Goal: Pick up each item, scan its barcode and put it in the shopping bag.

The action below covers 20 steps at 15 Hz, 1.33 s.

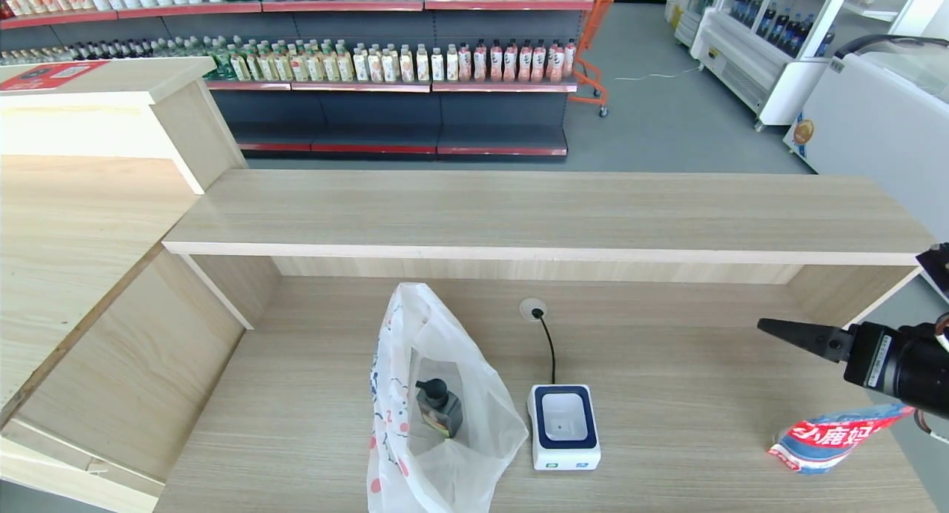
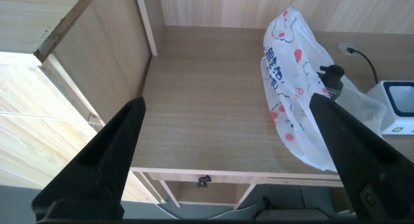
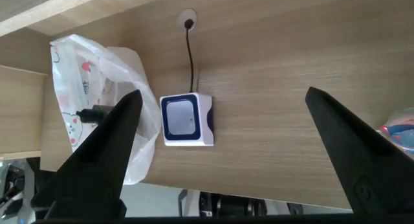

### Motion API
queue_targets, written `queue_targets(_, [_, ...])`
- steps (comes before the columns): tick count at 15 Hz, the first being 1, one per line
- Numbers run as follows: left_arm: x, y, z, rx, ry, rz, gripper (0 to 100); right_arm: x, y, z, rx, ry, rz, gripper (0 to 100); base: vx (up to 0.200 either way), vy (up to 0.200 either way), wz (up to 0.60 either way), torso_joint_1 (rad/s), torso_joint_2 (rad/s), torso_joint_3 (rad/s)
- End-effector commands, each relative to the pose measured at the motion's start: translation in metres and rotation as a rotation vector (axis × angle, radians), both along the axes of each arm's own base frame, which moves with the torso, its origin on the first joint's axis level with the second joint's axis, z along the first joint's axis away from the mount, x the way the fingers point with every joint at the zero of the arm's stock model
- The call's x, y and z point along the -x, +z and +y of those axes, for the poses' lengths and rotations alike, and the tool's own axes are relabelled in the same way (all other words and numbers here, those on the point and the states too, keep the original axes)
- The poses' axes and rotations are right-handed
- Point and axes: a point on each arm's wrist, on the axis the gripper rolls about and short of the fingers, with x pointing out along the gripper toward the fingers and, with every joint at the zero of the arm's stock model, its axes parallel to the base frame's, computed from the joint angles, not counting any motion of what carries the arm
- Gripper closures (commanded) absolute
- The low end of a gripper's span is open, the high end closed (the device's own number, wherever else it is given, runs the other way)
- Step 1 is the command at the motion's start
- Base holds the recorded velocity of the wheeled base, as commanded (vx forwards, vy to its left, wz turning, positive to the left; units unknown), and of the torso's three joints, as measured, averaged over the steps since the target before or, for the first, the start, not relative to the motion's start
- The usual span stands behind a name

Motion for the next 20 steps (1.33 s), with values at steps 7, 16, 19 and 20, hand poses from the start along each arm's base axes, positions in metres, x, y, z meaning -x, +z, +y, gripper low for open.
queue_targets(7, [0.000, 0.000, 0.000, 0.000, 0.000, -0.001, 0, 0.005, 0.001, 0.000, -0.003, -0.004, 0.010, 0, 0.000, -0.171, 0.00, 0.001, 0.00, 0.001])
queue_targets(16, [0.000, 0.000, 0.000, 0.008, 0.001, 0.000, 0, 0.026, -0.004, 0.001, -0.053, -0.020, 0.067, 0, -0.111, 0.000, 0.00, 0.002, 0.00, 0.000])
queue_targets(19, [0.000, 0.000, 0.000, 0.002, 0.001, 0.000, 0, 0.027, -0.003, 0.001, -0.089, -0.036, 0.071, 0, -0.133, 0.000, 0.00, 0.010, 0.01, 0.000])
queue_targets(20, [0.000, 0.000, 0.000, 0.002, 0.001, 0.000, 0, 0.027, -0.002, 0.001, -0.090, -0.037, 0.067, 0, 0.000, 0.000, 0.00, 0.000, 0.00, 0.000])
